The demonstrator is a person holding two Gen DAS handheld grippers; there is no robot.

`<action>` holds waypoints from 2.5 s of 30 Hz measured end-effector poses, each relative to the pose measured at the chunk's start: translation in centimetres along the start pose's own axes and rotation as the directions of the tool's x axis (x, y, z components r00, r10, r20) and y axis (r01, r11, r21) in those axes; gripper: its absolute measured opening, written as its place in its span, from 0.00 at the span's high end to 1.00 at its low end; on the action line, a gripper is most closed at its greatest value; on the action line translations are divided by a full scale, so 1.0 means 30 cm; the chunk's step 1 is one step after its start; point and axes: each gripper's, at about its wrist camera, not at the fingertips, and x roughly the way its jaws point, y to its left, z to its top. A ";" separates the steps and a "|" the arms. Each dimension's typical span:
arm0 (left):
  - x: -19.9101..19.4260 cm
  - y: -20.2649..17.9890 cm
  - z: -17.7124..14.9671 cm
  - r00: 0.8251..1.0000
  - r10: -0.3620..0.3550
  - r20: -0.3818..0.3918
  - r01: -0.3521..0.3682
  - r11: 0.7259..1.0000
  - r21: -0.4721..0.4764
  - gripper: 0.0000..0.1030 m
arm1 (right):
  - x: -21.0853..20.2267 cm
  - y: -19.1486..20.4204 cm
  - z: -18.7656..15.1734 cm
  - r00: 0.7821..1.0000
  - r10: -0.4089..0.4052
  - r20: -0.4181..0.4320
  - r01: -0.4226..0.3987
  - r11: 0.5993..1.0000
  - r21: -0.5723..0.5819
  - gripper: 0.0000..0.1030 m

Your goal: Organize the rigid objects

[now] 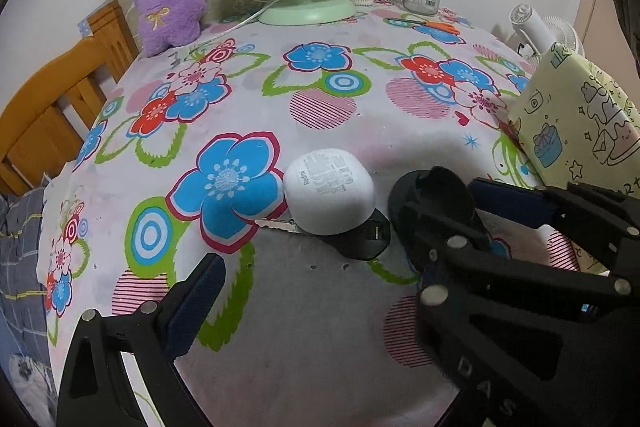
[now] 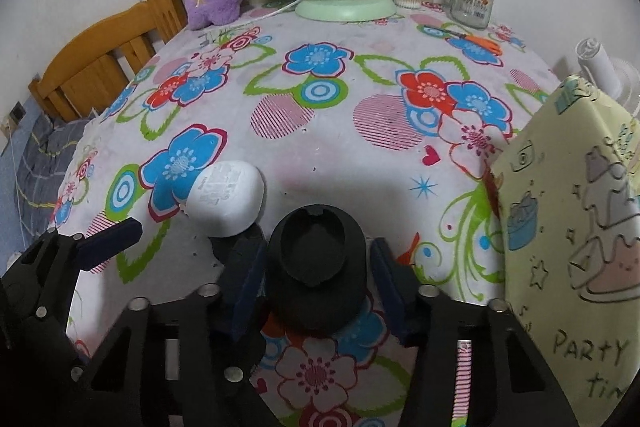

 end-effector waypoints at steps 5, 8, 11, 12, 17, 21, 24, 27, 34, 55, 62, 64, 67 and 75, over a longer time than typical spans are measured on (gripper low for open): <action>0.002 -0.001 0.016 1.000 0.009 0.008 -0.009 1.000 0.002 0.03 | 0.001 -0.002 0.016 1.000 0.007 0.013 -0.007 1.000 -0.011 0.63; 0.002 -0.010 0.031 0.999 0.031 0.022 -0.032 0.999 0.020 0.03 | 0.000 -0.013 0.025 1.000 0.002 0.020 -0.001 1.000 -0.002 0.63; 0.002 -0.016 0.050 0.998 0.048 0.043 -0.050 0.998 0.038 0.03 | -0.003 -0.027 0.038 0.999 -0.010 0.034 0.010 1.000 0.008 0.63; 0.006 -0.016 0.058 0.998 0.052 0.047 -0.054 0.998 0.041 0.03 | -0.004 -0.034 0.042 0.999 -0.016 0.038 0.016 1.000 0.012 0.63; 0.047 0.005 0.096 0.998 0.046 0.038 -0.047 0.999 0.018 0.03 | 0.002 -0.066 0.063 0.999 -0.030 0.043 0.029 0.999 0.037 0.63; 0.075 0.003 0.113 0.998 0.049 0.034 -0.049 0.999 0.008 0.05 | 0.013 -0.076 0.075 0.998 -0.039 0.043 0.037 0.998 0.041 0.63; 0.087 -0.010 0.118 0.998 0.055 0.035 -0.056 0.998 0.023 0.11 | 0.026 -0.083 0.078 0.998 -0.043 0.035 0.042 0.998 0.043 0.63; 0.085 -0.012 0.121 0.999 0.025 0.043 -0.026 0.999 0.021 0.22 | 0.029 -0.090 0.085 0.998 -0.042 0.038 0.040 0.998 0.049 0.63; 0.074 -0.027 0.121 0.999 -0.024 0.047 0.023 0.999 0.026 0.50 | 0.025 -0.087 0.088 0.998 -0.039 0.041 0.037 0.998 0.049 0.63; -0.092 -0.051 0.048 0.992 0.042 0.116 -0.042 0.999 -0.004 0.50 | -0.124 -0.052 0.025 0.996 -0.001 0.088 0.000 1.000 0.019 0.63; -0.151 -0.078 0.005 0.991 0.048 0.121 -0.046 0.999 -0.021 0.50 | -0.188 -0.047 -0.017 0.995 -0.008 0.095 0.008 1.000 -0.004 0.63; -0.170 -0.084 -0.009 0.991 0.051 0.124 -0.048 0.998 -0.028 0.50 | -0.204 -0.046 -0.029 0.995 -0.005 0.098 0.006 1.000 -0.008 0.63; -0.201 -0.094 -0.028 0.990 0.057 0.130 -0.052 0.998 -0.040 0.50 | -0.234 -0.042 -0.048 0.994 0.000 0.106 0.001 1.000 -0.018 0.63; -0.269 -0.122 -0.069 0.987 0.070 0.147 -0.061 0.996 -0.064 0.50 | -0.312 -0.038 -0.091 0.991 0.002 0.132 0.005 0.999 -0.049 0.63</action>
